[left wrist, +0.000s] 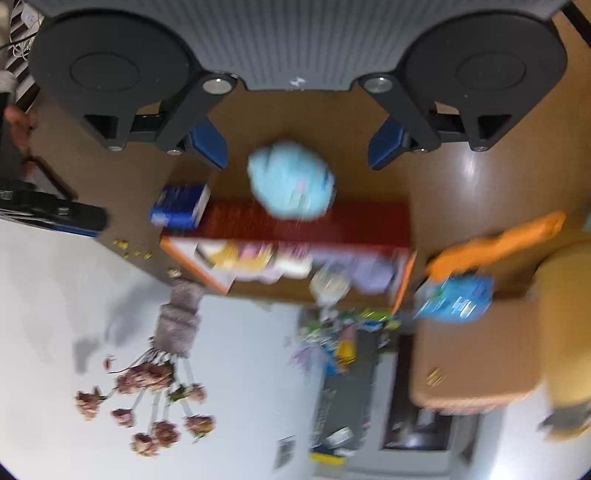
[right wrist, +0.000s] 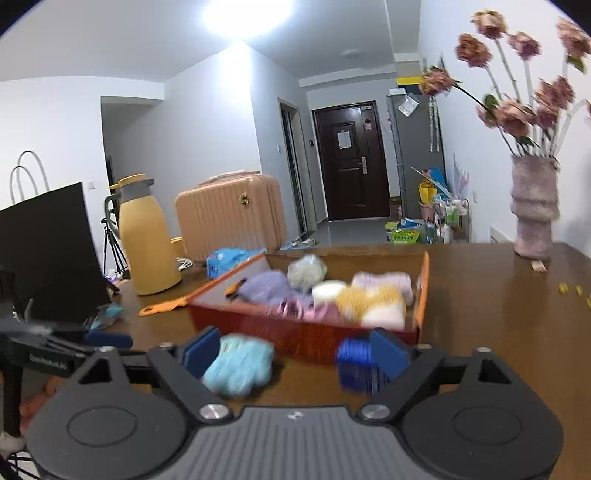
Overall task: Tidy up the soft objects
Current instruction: 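Move both grippers back over the table toward the blue fluffy plush, then grasp the blue fluffy plush with both grippers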
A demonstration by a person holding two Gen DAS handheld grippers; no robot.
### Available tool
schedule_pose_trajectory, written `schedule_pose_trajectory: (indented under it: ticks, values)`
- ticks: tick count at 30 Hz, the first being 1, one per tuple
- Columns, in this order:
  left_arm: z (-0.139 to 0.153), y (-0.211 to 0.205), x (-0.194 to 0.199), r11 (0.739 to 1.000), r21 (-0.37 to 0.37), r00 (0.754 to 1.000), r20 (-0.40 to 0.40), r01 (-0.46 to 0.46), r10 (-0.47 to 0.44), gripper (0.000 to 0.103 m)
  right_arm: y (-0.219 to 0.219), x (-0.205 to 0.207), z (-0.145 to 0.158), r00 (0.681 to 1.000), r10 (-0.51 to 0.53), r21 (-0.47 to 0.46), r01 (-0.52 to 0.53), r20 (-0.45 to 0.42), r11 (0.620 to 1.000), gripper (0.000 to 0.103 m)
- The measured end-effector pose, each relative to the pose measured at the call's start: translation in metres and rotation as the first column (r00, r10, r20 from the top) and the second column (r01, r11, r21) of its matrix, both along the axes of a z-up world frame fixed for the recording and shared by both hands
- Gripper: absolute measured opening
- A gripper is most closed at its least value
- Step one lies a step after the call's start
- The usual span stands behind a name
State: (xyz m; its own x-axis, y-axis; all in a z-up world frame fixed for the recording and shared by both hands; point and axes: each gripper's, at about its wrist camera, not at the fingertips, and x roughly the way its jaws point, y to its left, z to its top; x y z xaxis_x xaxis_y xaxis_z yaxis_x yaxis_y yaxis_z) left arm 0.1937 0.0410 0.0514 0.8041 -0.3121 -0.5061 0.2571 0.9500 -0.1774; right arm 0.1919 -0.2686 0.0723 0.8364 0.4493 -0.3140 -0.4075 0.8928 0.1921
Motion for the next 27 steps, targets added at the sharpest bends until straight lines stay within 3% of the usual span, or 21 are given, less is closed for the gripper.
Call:
schedule_pose_trajectory:
  ticks: [5,8,12,14,17,22,27]
  values:
    - [-0.023,0.014,-0.046,0.989,-0.122,0.996,-0.037,-0.087,0.083,0.085,-0.018,-0.044,-0.028,0.995,-0.061,0.054,0.066,-0.084,0.996,0.09]
    - [-0.017,0.015,-0.046,0.99,-0.097,0.995,-0.015,-0.098,0.097,0.085,-0.025,-0.049,-0.023,0.991,-0.115,0.011,0.115,-0.064,0.993,0.09]
    - [-0.018,0.014,-0.032,0.986,-0.123,0.994,-0.022,-0.109,0.107,0.085,-0.031,-0.044,-0.02,0.988,-0.153,0.08,0.155,-0.037,0.985,0.09]
    - [-0.024,0.008,-0.02,0.989,-0.116,0.995,-0.039,-0.093,0.089,0.083,-0.024,-0.035,-0.029,0.989,-0.133,0.084,0.137,-0.061,0.987,0.088]
    - [-0.028,-0.001,0.006,0.994,-0.077,0.996,-0.04,-0.079,0.076,0.066,-0.009,-0.016,-0.04,0.992,-0.094,0.07,0.1,-0.08,0.993,0.077]
    - [-0.022,-0.005,0.059,0.994,-0.106,0.997,-0.071,0.0,-0.007,0.06,0.022,0.043,-0.045,0.991,0.03,0.086,-0.019,-0.129,0.996,0.051]
    - [-0.031,-0.001,0.116,0.988,-0.134,0.982,-0.163,0.076,-0.098,0.045,0.055,0.109,-0.044,0.966,0.144,0.099,-0.125,-0.214,0.987,0.048]
